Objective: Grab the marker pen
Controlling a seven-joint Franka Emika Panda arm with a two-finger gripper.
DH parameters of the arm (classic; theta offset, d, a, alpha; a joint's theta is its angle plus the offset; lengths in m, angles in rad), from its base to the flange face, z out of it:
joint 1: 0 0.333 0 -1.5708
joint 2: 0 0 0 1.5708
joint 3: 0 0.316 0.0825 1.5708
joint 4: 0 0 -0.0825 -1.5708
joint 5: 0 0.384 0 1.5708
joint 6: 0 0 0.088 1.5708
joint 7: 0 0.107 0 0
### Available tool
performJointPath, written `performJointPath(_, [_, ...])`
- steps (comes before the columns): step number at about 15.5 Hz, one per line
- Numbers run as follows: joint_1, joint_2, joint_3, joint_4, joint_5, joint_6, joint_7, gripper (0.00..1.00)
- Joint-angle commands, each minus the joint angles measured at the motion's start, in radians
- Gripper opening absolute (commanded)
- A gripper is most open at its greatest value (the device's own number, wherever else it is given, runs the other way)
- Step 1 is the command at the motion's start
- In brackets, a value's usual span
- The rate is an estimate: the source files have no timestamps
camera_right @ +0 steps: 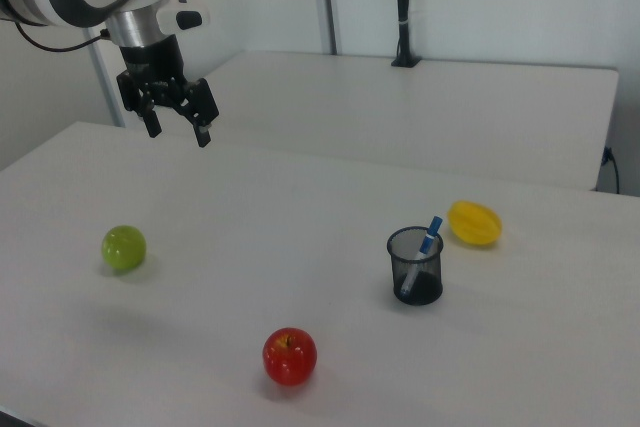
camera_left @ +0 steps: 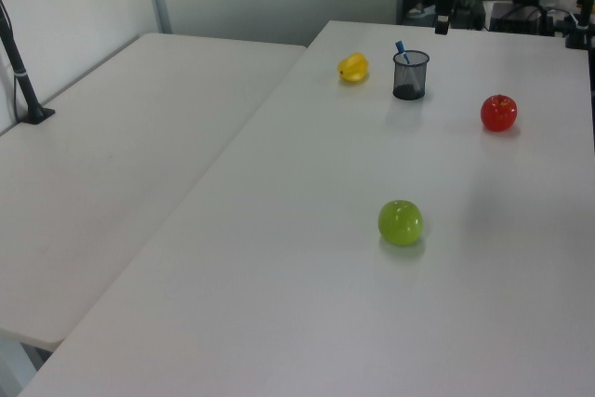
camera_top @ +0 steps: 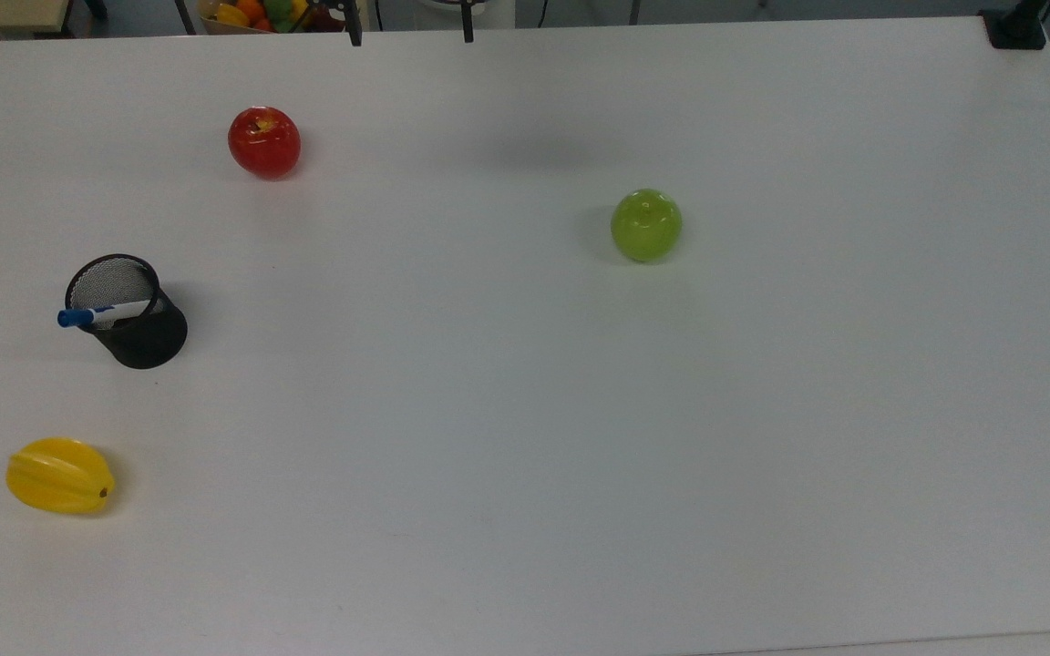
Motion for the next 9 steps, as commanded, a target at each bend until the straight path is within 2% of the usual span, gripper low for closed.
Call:
performJointPath(1, [0.014, -0.024, -0.017, -0.022, -0.005, 0.006, -0.021, 1.0])
performJointPath(9, [0.014, -0.02, -0.017, -0.024, -0.002, 0.014, -0.03, 1.0])
